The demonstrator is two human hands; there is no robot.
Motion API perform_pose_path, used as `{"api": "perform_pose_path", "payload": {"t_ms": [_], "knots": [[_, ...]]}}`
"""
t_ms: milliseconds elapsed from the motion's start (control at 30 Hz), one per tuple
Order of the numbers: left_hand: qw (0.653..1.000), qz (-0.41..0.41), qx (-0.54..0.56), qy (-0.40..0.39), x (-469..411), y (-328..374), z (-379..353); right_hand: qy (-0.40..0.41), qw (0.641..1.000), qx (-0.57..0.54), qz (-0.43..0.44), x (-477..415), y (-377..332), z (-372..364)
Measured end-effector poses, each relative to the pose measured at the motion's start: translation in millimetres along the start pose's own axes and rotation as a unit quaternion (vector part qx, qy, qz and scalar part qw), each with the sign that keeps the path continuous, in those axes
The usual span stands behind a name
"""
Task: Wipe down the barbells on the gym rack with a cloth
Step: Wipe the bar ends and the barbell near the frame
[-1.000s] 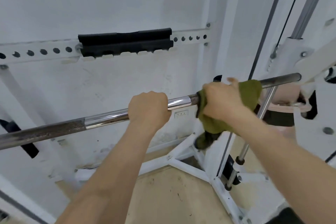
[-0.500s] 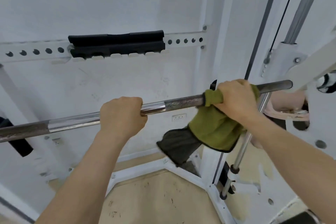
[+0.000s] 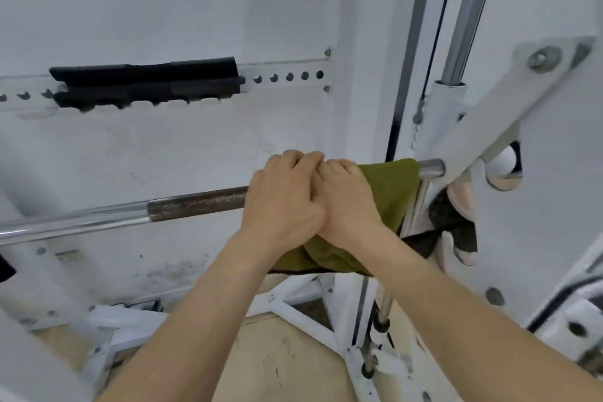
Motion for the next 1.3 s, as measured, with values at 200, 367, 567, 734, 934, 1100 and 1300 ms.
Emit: {"api": "perform_pose_path", "payload": {"t_ms": [200,367,567,734,934,1100,1300], "knots": [[0.971,-0.136,-0.182,-0.068,-20,66,-56,0.03,0.994,0.053,-0.096,46,114,5],[0.96,-0.106,-0.234,-0.111,-53,109,-98,0.047,0.989,0.007,-0.137,77,124,10],[0.959,-0.098,-0.231,-0.13,-98,138,-120,0.052,0.951,-0.138,-0.273,132,123,17],[0.902,-0.017,-0.059,-0.427,-118,129,-133,0.069,0.875,-0.282,-0.387,134,133,15],[0.957,-0.021,-0.08,-0.276,-106,122,-127,0.067,0.846,-0.322,-0.419,122,134,22],[0.929,-0.2,-0.298,0.085,-51,112,-103,0.059,0.852,-0.3,-0.424,106,134,25],[0.96,-0.113,-0.255,-0.024,-72,112,-99,0.071,0.859,-0.314,-0.399,105,117,22]]}}
Point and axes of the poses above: each hand's wrist, its own x-axis away from the middle knuckle, its own z-axis out of the back of the hand, y = z × x, the point moved 6 cm from there along -x, towards the middle knuckle, and after that the axes turned 6 degrees about y, right-handed, at the moved point
